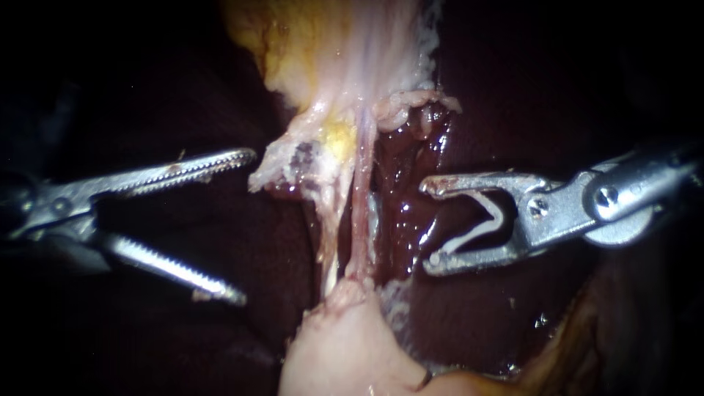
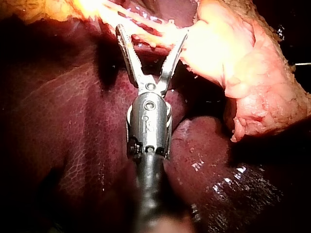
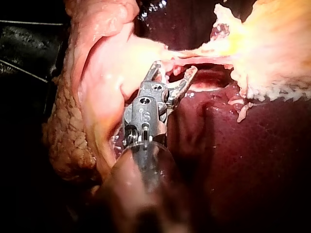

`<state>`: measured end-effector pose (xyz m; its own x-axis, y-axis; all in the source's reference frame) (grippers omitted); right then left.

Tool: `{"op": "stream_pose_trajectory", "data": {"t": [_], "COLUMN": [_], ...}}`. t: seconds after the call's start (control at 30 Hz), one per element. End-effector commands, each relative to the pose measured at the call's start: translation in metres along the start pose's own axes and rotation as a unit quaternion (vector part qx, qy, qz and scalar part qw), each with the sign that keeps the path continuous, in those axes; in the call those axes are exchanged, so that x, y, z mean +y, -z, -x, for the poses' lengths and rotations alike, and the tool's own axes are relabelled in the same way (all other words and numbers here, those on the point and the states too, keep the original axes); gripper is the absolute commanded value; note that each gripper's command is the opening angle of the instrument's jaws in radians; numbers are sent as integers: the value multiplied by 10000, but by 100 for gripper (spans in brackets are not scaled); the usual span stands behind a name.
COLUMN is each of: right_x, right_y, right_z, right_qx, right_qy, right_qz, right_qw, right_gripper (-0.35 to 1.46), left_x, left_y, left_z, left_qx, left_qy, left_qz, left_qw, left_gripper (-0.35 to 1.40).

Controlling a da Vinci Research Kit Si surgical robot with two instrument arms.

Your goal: Grabbing gallbladder

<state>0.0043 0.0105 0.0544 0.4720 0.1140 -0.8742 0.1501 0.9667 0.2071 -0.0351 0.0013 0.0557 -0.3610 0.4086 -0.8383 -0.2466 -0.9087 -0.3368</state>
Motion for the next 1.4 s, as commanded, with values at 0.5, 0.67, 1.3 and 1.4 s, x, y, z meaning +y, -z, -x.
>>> {"op": "stream_pose_trajectory", "data": {"t": [0.5, 0.67, 1.3, 1.4], "right_x": [-1, -1, -1, -1], "right_y": [1, 1, 5, 5], "right_z": [-3, -3, -6, -6], "right_qx": [3, 3, 9, 9], "right_qy": [-4, -4, -13, -13], "right_qz": [-6, -6, -16, -16], "right_qw": [10000, 10000, 10000, 10000], "right_gripper": [49, 49, 49, 49], "left_x": [-35, -37, -31, -26], "left_y": [-11, -21, -17, -13], "left_z": [15, 20, 7, 2], "left_qx": [-62, -90, -378, -488], "left_qy": [1713, 2316, 3201, 3299], "left_qz": [-525, -621, -828, -871], "left_qw": [9838, 9708, 9430, 9387], "left_gripper": [70, 52, -35, -35]}}
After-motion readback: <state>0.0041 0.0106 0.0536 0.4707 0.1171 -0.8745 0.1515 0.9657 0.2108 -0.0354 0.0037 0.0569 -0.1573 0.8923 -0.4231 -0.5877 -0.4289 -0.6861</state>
